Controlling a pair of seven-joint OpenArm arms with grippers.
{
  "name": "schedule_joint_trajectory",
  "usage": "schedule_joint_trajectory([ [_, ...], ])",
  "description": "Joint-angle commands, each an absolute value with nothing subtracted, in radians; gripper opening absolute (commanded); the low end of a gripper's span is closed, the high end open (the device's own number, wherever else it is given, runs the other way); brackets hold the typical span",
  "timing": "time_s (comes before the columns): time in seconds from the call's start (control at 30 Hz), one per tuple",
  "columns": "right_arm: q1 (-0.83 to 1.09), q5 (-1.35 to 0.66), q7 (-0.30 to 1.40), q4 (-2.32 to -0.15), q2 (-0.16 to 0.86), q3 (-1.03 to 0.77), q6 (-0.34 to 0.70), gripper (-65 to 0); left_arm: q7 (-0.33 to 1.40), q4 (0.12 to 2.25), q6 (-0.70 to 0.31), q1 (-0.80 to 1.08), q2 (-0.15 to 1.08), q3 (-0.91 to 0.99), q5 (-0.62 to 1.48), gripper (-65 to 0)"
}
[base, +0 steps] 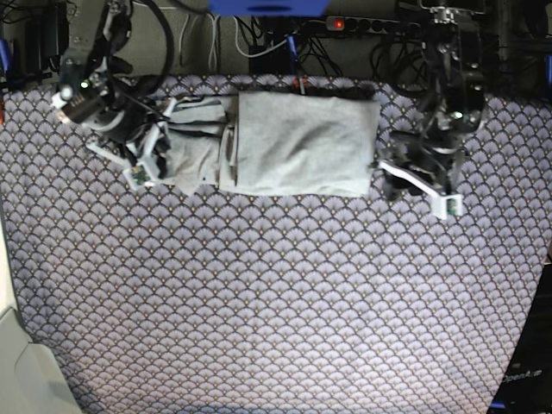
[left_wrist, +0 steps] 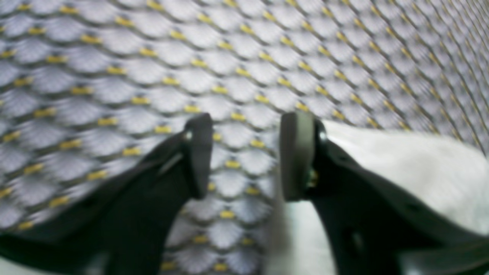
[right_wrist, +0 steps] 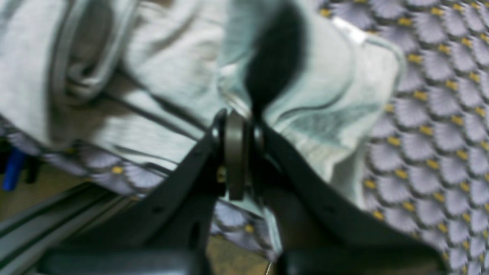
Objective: Fold the T-shirt properly
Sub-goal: 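Lift the strip end with the right gripper and fold it onto the middle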
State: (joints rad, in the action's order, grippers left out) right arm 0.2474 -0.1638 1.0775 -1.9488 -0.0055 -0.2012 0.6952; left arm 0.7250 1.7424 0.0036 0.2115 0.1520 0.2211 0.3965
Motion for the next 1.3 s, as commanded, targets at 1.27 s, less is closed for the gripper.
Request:
schedule_joint_trajectory([
  [1.27,0.104,-0.183,1.055,-1.945,-0.147,0.377,0.698,-65.0,0.704,1.761,0.001,0.275,0.196,0.374,0.401,-40.3],
])
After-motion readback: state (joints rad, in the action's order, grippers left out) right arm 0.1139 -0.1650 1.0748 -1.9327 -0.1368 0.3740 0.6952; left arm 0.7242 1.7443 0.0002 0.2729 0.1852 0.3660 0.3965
